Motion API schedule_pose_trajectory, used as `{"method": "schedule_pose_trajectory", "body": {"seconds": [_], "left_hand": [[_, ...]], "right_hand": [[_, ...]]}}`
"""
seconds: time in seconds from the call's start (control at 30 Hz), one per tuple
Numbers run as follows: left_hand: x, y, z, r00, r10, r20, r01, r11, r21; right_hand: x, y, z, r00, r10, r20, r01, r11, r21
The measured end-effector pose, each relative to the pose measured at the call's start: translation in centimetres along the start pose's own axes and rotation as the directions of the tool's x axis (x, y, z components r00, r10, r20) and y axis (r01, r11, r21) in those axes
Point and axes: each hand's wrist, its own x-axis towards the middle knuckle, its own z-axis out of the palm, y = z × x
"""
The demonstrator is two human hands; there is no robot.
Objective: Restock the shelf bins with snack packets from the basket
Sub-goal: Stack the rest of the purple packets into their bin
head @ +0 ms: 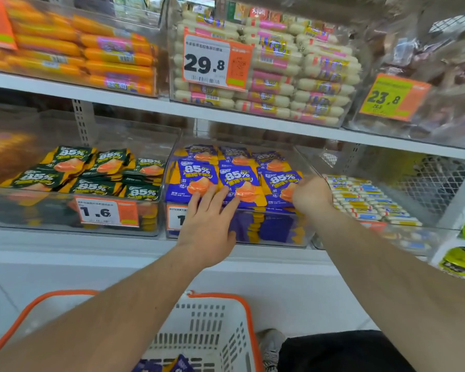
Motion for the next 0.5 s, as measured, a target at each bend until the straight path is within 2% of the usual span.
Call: {"method": "schedule_pose_trajectory", "body": {"seconds": [0.17, 0.27, 0.4, 0.5], "left_hand": [[0.12, 0.07, 0.04, 0.999, -0.028, -0.034, 0.027, 0.999, -0.028], [0.08, -0.05, -0.07, 0.997, -0.050, -0.063, 0.047, 0.998, -0.038], [0.10, -0.15, -0.24, 0.997, -0.063, -0.040, 0.062, 0.998, -0.026], [0.17, 0.01, -0.46, 0.998, -0.060, -0.033, 0.059, 0.998, -0.034]], "right_hand": [[0.69, 0.23, 0.59, 0.983, -0.147, -0.111, 0.091, 0.912, -0.401], [0.52, 0.35, 0.73, 0.972, -0.217, -0.096, 0.129, 0.823, -0.554], [0.34, 0.44, 0.78, 0.980, -0.188, -0.066, 0.122, 0.825, -0.552], [-0.24, 0.52, 0.59, 0.973, -0.212, -0.094, 0.138, 0.855, -0.500]]}}
